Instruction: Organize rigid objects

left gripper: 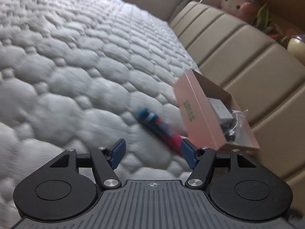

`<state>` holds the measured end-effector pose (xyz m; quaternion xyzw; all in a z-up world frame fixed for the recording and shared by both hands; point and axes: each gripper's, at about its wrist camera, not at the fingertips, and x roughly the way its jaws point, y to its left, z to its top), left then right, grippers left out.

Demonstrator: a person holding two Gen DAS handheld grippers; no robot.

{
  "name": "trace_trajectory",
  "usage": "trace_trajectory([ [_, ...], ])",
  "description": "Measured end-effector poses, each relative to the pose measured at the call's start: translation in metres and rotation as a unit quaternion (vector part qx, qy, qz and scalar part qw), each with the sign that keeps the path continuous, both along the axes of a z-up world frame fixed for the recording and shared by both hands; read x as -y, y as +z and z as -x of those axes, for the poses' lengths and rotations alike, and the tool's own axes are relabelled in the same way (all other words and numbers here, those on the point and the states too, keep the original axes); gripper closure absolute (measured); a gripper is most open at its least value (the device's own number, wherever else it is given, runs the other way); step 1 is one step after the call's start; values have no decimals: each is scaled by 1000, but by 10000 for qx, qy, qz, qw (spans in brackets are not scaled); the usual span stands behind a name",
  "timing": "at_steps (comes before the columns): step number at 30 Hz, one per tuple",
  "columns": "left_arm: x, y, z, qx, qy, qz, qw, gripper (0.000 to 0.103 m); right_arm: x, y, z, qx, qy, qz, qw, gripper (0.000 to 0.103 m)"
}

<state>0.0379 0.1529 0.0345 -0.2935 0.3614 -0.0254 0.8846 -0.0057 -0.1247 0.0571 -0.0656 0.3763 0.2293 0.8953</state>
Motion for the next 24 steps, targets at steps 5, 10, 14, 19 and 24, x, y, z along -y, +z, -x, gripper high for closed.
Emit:
trace_trajectory([
  [5,27,-6,-43,-510,401,231,9976,42,28,-21,16,845,-296,79,9960,49],
  [10,41,-5,-71,-753,878,-206,9931,49,47,-44,20,973,-469,-151,9940,39],
  [14,54,-4,-78,-732,784,-904,9901,62,54,-54,26,1050,-385,-395,9929,34],
  [19,56,-1,-65,-525,420,-1191,9906,64,61,-57,29,1059,-302,-613,9920,23],
  [24,47,4,-29,-580,-156,-926,9939,70,68,-59,26,901,-288,-878,9916,21],
])
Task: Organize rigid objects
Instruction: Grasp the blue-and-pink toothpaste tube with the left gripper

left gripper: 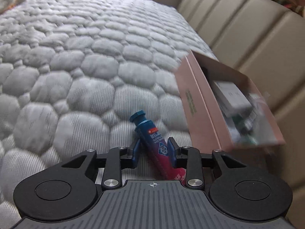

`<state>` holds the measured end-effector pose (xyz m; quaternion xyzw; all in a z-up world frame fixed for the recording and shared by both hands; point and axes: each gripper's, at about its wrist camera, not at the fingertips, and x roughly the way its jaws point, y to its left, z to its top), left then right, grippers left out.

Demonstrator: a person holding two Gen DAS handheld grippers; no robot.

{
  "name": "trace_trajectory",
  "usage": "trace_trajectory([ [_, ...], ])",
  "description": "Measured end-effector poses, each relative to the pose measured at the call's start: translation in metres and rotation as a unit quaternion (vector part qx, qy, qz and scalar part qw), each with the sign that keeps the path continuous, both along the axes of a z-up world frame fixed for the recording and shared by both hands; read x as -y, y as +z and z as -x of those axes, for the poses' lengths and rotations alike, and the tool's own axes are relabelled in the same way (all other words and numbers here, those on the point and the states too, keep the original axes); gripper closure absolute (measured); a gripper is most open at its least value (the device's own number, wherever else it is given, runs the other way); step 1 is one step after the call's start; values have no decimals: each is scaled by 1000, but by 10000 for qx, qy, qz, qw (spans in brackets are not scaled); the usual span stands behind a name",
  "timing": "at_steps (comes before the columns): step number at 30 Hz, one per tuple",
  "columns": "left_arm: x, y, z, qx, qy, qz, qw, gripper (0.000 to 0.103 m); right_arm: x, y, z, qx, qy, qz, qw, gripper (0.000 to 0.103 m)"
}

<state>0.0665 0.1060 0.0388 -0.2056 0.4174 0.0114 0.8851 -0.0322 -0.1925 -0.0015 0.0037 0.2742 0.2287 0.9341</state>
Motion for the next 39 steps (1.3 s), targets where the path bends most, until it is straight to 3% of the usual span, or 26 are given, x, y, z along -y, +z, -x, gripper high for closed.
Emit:
trace_trajectory([
  [6,-1,2,35,-283,-1011,428,9935,71,0,-1,2,-15,20,-8,10000,19],
  [11,8,-1,35,-274,-741,370,9962,72,-3,-2,2,-9,18,94,10000,17],
  [17,40,5,44,-189,-771,-532,9954,61,-8,-2,-1,-33,3,187,9998,15],
  [22,79,3,50,-190,-963,-1395,9853,46,-14,-3,-4,-84,29,353,9993,11],
  [25,93,-4,49,-83,-987,-1768,9792,43,-16,-4,-5,-103,26,387,9992,10],
  [28,96,-8,50,69,-990,-1896,9768,46,-14,-4,-6,-184,66,352,9992,7],
  [32,86,-7,58,140,-1015,-1613,9816,53,-14,-4,-8,-245,122,342,9990,5],
  [36,82,-3,72,163,-1405,-1550,9777,63,-13,-4,-9,-322,206,301,9988,1],
  [39,78,-2,82,166,-1749,-1545,9722,65,-8,-3,-14,-457,298,129,9984,0],
])
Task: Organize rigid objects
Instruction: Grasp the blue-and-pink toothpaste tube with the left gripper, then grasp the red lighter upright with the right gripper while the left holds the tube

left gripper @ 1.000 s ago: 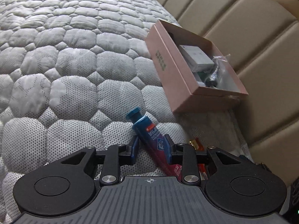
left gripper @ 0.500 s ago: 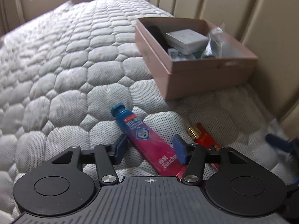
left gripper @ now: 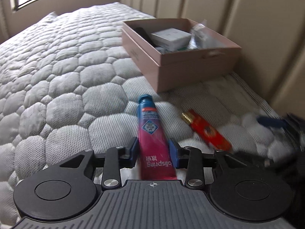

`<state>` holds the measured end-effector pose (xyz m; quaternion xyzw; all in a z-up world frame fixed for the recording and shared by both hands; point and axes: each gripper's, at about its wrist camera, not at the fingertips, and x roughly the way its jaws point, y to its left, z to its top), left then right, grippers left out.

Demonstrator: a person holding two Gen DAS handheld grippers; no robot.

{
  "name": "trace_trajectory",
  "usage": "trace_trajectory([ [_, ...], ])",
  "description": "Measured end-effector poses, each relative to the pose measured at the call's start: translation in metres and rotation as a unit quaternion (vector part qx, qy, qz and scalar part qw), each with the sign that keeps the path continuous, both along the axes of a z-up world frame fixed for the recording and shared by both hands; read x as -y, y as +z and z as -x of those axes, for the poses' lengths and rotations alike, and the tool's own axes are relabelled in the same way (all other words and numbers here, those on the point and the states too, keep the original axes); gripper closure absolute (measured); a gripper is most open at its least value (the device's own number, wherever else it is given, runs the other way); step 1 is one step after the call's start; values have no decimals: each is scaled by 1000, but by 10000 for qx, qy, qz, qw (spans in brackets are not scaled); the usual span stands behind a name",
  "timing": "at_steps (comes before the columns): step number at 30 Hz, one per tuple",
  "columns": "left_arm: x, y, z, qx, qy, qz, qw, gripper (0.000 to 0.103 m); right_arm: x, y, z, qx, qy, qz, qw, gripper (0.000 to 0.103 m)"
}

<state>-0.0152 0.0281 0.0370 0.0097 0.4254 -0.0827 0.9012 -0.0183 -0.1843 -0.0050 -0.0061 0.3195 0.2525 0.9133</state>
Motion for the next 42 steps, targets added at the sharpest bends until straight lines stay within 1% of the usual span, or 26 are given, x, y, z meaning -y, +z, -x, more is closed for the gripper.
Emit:
trace_trajectory([
  [2,-4,-1,6,-4,-128,27,9999,65,3,0,-2,-91,34,-94,9999,0],
  [4,-9,-3,8,27,-140,173,9997,65,3,1,-4,-197,74,-60,9998,0],
  [6,-13,-6,9,63,-111,318,9994,65,-2,3,-5,-238,115,126,9996,0],
  [9,-14,-8,11,158,-66,413,9990,65,-13,2,0,-96,248,607,9978,0],
  [11,-16,-10,12,220,-37,483,9986,64,-15,2,3,-8,225,681,9974,0],
  [15,-17,-11,13,250,19,565,9981,64,-10,2,5,4,213,539,9983,0],
  [18,-17,-11,14,250,22,565,9981,65,-8,8,7,-27,119,465,9988,1],
  [20,-17,-11,15,258,-7,554,9981,65,-4,16,13,-70,182,156,9997,1],
  [22,-18,-11,16,265,-7,567,9980,65,-4,24,19,20,336,-55,9994,4],
  [24,-17,-11,17,265,20,569,9980,65,-9,30,21,148,332,-29,9993,5],
  [26,-16,-11,18,273,52,541,9981,65,-15,33,15,72,302,20,9995,7],
  [28,-14,-11,19,296,81,492,9983,65,-19,32,5,-70,235,119,9996,14],
  [30,-12,-12,20,323,129,463,9983,65,-23,29,-4,-161,127,228,9995,18],
  [31,-11,-12,20,328,164,460,9983,65,-23,28,-7,-182,69,292,9994,24],
  [33,-10,-12,20,314,240,459,9982,65,-20,27,-9,-113,-202,468,9986,31],
  [35,-9,-11,21,313,287,436,9981,65,-11,28,-6,83,-439,583,9973,32],
  [38,-4,-12,23,380,278,299,9984,65,4,29,5,371,-511,655,9959,32],
  [40,-1,-14,25,468,264,196,9984,65,12,30,10,392,-378,555,9970,32],
  [42,0,-15,27,539,286,163,9980,65,16,32,9,263,-256,430,9984,32],
])
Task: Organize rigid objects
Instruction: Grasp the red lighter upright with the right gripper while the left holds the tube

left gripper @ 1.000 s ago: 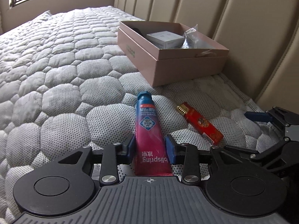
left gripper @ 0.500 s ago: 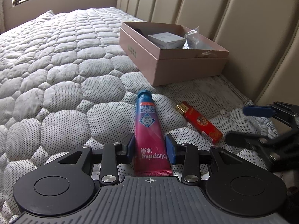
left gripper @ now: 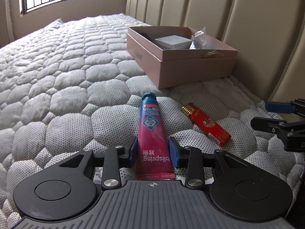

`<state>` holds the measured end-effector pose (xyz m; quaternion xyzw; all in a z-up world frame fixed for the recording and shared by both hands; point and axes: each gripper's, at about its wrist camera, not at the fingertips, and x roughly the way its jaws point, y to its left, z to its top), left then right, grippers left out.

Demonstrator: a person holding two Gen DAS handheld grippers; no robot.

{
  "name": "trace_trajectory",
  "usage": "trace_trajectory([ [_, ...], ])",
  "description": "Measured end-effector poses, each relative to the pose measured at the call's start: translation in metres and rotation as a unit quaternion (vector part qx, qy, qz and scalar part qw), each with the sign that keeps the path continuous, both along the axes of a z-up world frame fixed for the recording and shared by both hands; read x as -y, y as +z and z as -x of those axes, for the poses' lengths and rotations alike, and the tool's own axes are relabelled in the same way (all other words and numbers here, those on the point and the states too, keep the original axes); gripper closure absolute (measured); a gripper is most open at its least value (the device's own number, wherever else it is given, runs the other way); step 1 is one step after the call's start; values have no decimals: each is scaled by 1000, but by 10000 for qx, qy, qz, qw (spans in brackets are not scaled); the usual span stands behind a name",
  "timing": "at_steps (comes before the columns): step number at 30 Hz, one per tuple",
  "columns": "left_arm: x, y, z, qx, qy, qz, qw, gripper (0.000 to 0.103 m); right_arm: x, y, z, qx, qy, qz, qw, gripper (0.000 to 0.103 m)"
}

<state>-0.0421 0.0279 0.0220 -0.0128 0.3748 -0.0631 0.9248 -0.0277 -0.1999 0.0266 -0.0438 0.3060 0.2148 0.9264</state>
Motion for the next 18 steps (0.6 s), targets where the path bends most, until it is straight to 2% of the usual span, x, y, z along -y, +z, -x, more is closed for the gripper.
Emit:
trace_trajectory([
  [3,-1,-1,1,39,-9,16,10000,65,-7,2,-5,-164,227,-150,9995,32],
  [10,-4,0,3,82,-77,42,9999,64,-45,4,-22,-508,478,-237,9973,48],
  [16,-7,0,5,91,-108,107,9998,64,-65,5,-50,-1117,609,-536,9904,61],
  [18,-8,0,6,84,-113,100,9999,64,-72,4,-55,-1223,634,-505,9892,63],
])
